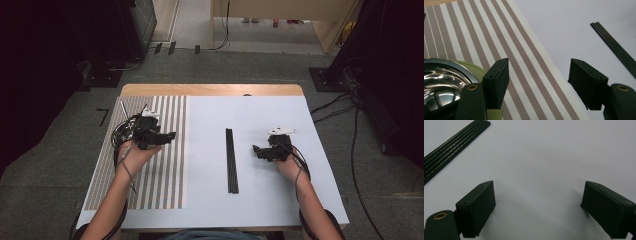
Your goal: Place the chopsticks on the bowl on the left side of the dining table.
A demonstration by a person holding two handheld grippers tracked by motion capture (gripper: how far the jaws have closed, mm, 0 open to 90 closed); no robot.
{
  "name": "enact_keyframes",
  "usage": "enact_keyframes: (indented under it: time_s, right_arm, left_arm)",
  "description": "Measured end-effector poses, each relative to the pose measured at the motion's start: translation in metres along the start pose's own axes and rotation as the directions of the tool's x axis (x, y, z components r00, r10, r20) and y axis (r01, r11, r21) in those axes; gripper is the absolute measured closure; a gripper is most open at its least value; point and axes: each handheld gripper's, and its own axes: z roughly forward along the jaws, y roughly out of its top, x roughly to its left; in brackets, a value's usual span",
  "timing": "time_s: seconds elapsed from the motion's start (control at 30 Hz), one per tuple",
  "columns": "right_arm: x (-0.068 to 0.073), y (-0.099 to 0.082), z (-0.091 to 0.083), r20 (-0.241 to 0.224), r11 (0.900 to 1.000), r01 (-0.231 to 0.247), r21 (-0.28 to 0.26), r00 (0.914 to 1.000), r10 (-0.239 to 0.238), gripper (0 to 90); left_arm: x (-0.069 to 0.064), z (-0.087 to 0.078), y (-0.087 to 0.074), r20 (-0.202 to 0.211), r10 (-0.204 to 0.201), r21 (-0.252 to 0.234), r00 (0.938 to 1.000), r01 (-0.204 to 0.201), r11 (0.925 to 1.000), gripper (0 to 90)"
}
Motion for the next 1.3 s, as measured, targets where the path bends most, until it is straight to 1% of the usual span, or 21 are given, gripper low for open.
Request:
enact_keyframes:
  time_s: [0.1,0.37,0.57,0.87,1.0,1.07,1.17,1.23,1.3]
  right_arm:
    - [0.000,0.000,0.000,0.000,1.0000,0.000,0.000,1.0000,0.000,11.1]
    - [0.000,0.000,0.000,0.000,1.0000,0.000,0.000,1.0000,0.000,11.1]
    - [0.000,0.000,0.000,0.000,1.0000,0.000,0.000,1.0000,0.000,11.1]
    - [0.000,0.000,0.000,0.000,1.0000,0.000,0.000,1.0000,0.000,11.1]
    - [0.000,0.000,0.000,0.000,1.0000,0.000,0.000,1.0000,0.000,11.1]
    - [0.000,0.000,0.000,0.000,1.0000,0.000,0.000,1.0000,0.000,11.1]
    - [0.000,0.000,0.000,0.000,1.0000,0.000,0.000,1.0000,0.000,11.1]
    - [0.000,0.000,0.000,0.000,1.0000,0.001,0.001,1.0000,-0.001,11.2]
    - [0.000,0.000,0.000,0.000,1.0000,0.000,0.000,1.0000,0.000,11.2]
  left_arm:
    - [-0.001,0.002,-0.002,0.001,0.006,-0.011,1.0000,-0.006,0.9999,33.3]
    - [-0.005,0.010,-0.006,-0.005,0.023,-0.004,0.9997,-0.023,0.9997,33.3]
    - [-0.009,0.012,-0.007,-0.015,0.035,-0.009,0.9993,-0.036,0.9993,33.3]
    - [-0.015,0.017,-0.009,-0.009,0.046,-0.012,0.9989,-0.046,0.9989,33.1]
    - [-0.018,0.021,-0.012,-0.015,0.051,-0.019,0.9986,-0.051,0.9985,33.0]
    - [-0.021,0.024,-0.014,-0.016,0.059,-0.007,0.9981,-0.059,0.9982,32.7]
    - [-0.022,0.028,-0.015,-0.017,0.071,-0.001,0.9974,-0.071,0.9975,31.9]
    - [-0.023,0.029,-0.015,-0.017,0.067,-0.005,0.9976,-0.067,0.9977,31.8]
    - [-0.025,0.031,-0.016,-0.018,0.072,-0.004,0.9972,-0.073,0.9974,31.6]
